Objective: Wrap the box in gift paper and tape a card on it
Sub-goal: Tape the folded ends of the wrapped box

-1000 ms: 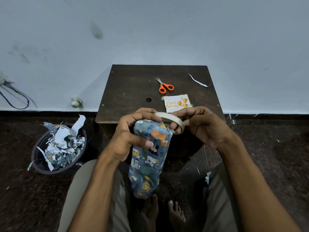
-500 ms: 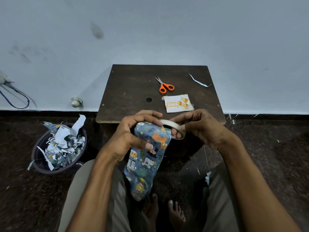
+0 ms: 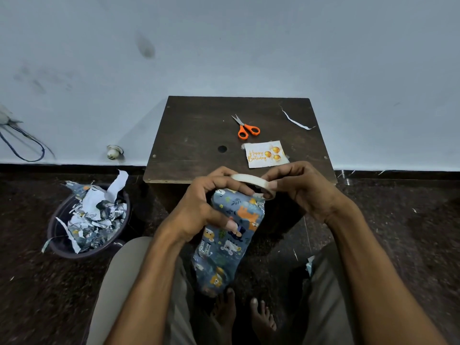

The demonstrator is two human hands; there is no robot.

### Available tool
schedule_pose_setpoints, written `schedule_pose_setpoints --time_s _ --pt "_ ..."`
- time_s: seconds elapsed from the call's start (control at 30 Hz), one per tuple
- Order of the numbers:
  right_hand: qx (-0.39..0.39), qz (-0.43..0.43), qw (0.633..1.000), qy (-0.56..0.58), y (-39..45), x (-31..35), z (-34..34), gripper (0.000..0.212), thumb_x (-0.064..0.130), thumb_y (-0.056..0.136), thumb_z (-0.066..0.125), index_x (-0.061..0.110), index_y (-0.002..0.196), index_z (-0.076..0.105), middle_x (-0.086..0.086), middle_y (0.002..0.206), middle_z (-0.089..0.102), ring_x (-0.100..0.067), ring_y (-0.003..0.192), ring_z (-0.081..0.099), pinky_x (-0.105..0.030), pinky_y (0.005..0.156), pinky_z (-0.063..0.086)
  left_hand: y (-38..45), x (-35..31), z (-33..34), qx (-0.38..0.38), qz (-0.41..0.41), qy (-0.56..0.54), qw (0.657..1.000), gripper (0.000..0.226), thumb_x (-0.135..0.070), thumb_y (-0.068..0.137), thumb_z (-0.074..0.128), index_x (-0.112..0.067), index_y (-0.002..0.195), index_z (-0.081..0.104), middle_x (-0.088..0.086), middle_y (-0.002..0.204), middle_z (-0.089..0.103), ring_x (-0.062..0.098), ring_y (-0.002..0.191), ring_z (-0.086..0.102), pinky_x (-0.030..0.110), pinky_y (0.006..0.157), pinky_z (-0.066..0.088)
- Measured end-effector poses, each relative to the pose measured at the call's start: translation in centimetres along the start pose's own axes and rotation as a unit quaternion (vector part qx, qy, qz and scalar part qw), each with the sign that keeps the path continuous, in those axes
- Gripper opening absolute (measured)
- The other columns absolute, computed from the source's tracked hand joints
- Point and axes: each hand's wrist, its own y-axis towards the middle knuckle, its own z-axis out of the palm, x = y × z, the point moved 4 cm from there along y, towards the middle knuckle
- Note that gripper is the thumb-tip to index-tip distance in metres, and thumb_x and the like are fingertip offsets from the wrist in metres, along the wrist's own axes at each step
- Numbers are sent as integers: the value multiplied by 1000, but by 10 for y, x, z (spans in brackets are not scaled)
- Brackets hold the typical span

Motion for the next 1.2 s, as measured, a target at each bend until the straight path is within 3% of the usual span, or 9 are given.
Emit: schedule_pose_setpoints --time_s 0.1,0.4,0.53,0.77,0.93,1.07,1.2 --pt "18 -20 1000 -3 -1 3 1 26 1 70 62 -1 89 78 -22 84 71 -27 76 66 -28 77 58 0 1 -3 -3 9 -60 998 66 -9 36 83 -6 102 78 4 114 53 24 104 60 36 81 54" --pt "74 -40 996 30 -4 5 5 29 0 76 58 3 96 79 -19 93 73 -27 89 68 -30 90 54 -1 1 -6 5 19 -167 986 64 -5 39 82 -6 102 77 4 117 54 28 108 59 35 81 57" --pt "95 -47 994 40 -6 7 7 27 1 81 60 1 100 78 -19 95 72 -29 95 65 -32 97 51 -2 -3 -7 10 22 -212 977 68 -23 38 93 -6 102 77 5 113 57 18 109 62 30 82 56" --pt "84 -57 991 86 -4 8 11 39 -8 72 51 6 93 81 -13 81 73 -21 83 70 -27 91 54 -3 -5 -5 8 8 -264 964 73 -22 36 97 -3 103 76 15 112 56 29 100 67 35 81 57" --pt "104 -69 988 96 -6 10 15 37 -7 77 51 9 92 81 -12 81 73 -20 81 70 -26 91 54 -4 -4 -6 16 15 -293 956 70 -18 41 96 -2 105 74 12 106 70 29 95 72 36 79 61" --pt "107 -60 991 59 -5 8 16 25 1 81 56 1 94 78 -10 76 69 -16 76 63 -23 83 52 -1 1 -6 2 5 -198 980 66 -6 36 84 -4 102 76 16 109 61 25 98 68 31 73 59" --pt "76 -39 996 -37 -1 3 15 15 6 78 63 -1 83 75 -6 64 64 -13 65 58 -20 71 48 2 7 -3 9 -11 -94 995 64 -4 38 81 -7 101 78 9 112 53 29 101 62 37 79 57"
